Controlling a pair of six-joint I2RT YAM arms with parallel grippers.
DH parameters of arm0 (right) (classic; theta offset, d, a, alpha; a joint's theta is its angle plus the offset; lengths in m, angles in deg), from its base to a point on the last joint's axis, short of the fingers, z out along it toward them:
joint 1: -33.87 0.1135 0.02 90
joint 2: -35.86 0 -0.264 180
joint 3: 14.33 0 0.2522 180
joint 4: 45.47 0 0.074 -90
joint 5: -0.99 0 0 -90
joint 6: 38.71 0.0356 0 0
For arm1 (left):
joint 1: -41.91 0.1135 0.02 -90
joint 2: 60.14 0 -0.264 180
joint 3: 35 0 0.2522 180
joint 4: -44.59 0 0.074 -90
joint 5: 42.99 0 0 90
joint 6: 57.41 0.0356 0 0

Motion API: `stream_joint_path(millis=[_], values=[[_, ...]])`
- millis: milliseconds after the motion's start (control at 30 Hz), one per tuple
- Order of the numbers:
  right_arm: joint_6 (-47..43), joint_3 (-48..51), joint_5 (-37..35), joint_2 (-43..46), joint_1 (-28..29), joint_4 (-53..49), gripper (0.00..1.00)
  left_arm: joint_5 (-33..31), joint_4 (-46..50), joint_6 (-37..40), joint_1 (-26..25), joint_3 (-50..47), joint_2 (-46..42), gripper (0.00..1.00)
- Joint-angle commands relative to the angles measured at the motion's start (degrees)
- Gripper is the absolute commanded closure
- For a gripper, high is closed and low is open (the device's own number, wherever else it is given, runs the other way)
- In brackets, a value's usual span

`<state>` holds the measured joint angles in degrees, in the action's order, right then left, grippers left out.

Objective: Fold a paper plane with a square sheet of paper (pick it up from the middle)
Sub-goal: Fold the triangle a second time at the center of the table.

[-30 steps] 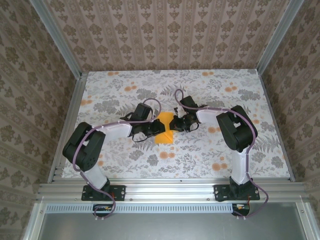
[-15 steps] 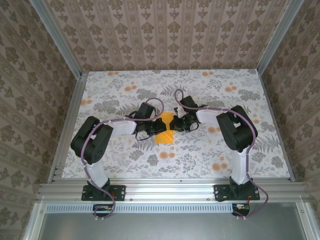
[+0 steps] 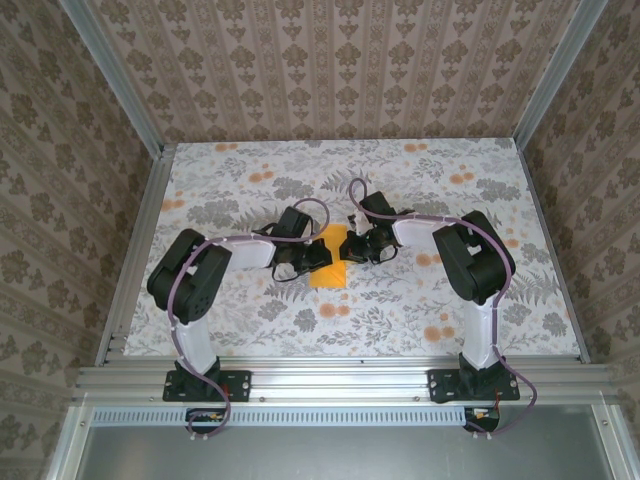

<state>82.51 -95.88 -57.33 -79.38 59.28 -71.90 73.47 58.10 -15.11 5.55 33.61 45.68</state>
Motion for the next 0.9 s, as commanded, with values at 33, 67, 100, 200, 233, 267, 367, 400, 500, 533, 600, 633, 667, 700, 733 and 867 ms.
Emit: stream_joint_path(millis=[33, 67, 100, 200, 233, 267, 367, 400, 500, 533, 600, 633, 667, 700, 733, 867], values=[[-0.7, 1.2, -7.6, -1.7, 0.1, -4.0, 0.93, -0.5, 1.2, 1.6, -0.2, 1.5, 1.2, 0.91], [-0.7, 1.1, -7.6, -1.6, 0.1, -4.0, 0.93, -0.5, 1.3, 1.7, -0.2, 1.5, 1.3, 0.91], [-0.7, 1.3, -7.6, -1.6, 0.1, -4.0, 0.93, -0.5, 1.3, 1.6, -0.2, 1.4, 1.4, 0.91], [-0.7, 1.3, -7.6, -1.3, 0.0, -4.0, 0.93, -0.3, 1.2, 1.6, -0.2, 1.5, 2.1, 0.91], [-0.7, 1.3, -7.6, -1.2, 0.0, -4.0, 0.93, -0.2, 1.2, 1.6, -0.2, 1.6, 2.3, 0.91], [-0.6, 1.3, -7.5, -1.0, 0.0, -4.0, 0.93, -0.1, 1.3, 1.7, -0.2, 1.6, 2.5, 0.91], [-0.6, 1.2, -7.5, -0.1, -0.1, -4.1, 0.92, 0.0, 1.5, 1.5, -0.2, 1.7, 3.2, 0.91], [-0.5, 1.3, -7.5, 0.2, -0.2, -4.1, 0.92, 0.0, 1.9, 1.5, -0.2, 1.7, 3.3, 0.91], [-0.3, 0.9, -7.4, 1.2, -0.3, -4.5, 0.87, -0.3, 3.8, 1.9, -0.2, 2.2, 3.9, 0.91], [-0.2, 0.8, -7.3, 1.6, -0.3, -4.7, 0.86, -0.4, 4.5, 2.0, -0.2, 2.5, 4.1, 0.91], [0.1, 0.3, -7.2, 2.6, -0.3, -5.3, 0.82, -0.6, 5.9, 2.3, -0.1, 2.6, 4.3, 0.92], [0.4, 0.2, -7.2, 3.4, -0.3, -5.5, 0.79, -0.7, 6.5, 2.4, -0.2, 2.6, 4.4, 0.92], [0.6, 0.2, -7.3, 4.2, -0.4, -5.5, 0.78, -0.8, 7.2, 2.6, -0.2, 2.9, 4.5, 0.92], [1.0, 0.4, -7.5, 5.3, -0.4, -5.5, 0.77, -0.9, 7.7, 2.9, -0.3, 3.0, 4.6, 0.92], [1.3, 0.8, -8.1, 6.8, -0.4, -5.5, 0.76, -1.0, 8.3, 3.1, -0.3, 3.0, 4.6, 0.92], [2.0, 2.6, -12.1, 12.0, -0.3, -6.1, 0.76, -1.2, 9.7, 3.8, -0.5, 3.6, 5.0, 0.92]])
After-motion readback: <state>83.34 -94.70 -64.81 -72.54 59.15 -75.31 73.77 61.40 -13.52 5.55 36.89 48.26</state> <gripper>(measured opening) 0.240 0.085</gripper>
